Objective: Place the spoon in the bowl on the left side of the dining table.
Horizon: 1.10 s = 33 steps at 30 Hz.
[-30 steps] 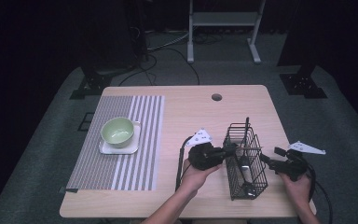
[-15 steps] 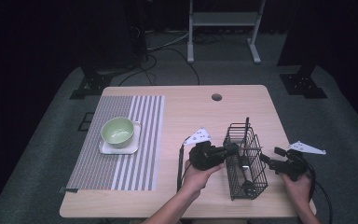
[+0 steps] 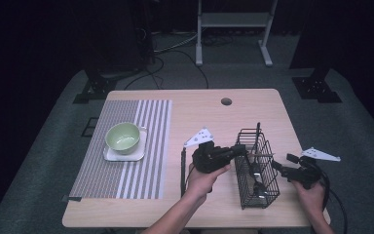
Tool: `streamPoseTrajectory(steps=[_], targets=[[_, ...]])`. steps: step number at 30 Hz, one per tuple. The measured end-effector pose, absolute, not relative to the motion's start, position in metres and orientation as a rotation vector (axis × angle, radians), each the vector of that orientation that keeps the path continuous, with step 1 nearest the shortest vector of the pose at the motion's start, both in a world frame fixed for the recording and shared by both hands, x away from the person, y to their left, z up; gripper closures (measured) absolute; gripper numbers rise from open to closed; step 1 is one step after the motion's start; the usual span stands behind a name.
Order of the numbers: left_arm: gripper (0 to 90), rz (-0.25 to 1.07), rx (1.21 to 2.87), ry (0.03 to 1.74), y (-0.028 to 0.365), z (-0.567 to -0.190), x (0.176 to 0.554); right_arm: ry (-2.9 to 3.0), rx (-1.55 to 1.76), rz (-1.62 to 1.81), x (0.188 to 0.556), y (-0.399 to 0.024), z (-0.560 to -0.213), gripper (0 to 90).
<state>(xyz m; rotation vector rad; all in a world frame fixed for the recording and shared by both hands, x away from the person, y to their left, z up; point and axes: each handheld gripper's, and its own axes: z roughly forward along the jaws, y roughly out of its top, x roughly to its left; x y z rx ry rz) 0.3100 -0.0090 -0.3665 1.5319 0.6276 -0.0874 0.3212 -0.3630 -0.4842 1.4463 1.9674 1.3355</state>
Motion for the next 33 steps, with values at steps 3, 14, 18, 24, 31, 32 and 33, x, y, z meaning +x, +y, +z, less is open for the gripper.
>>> streamPoseTrajectory(steps=[3, 14, 18, 24, 31, 32, 33], targets=[[89.3, -0.091, 1.519, 0.632, -0.007, -0.363, 0.310, 1.967, 1.447, 1.335, 0.321, -0.363, -0.484, 16.1], [89.3, -0.110, 1.483, 0.639, -0.003, -0.350, 0.311, 1.967, 1.450, 1.331, 0.321, -0.363, -0.484, 16.0], [89.3, -0.112, 1.466, 0.642, 0.000, -0.347, 0.311, 1.968, 1.450, 1.331, 0.321, -0.363, -0.484, 16.0], [89.3, -0.111, 1.447, 0.645, 0.003, -0.341, 0.311, 1.968, 1.450, 1.330, 0.321, -0.363, -0.484, 16.0], [89.3, -0.119, 1.420, 0.653, 0.007, -0.335, 0.312, 1.968, 1.451, 1.328, 0.321, -0.363, -0.484, 16.0], [89.3, -0.117, 1.420, 0.653, 0.008, -0.334, 0.312, 1.968, 1.452, 1.327, 0.321, -0.363, -0.484, 16.0], [89.3, -0.117, 1.416, 0.654, 0.008, -0.333, 0.312, 1.968, 1.452, 1.327, 0.321, -0.363, -0.484, 16.0]])
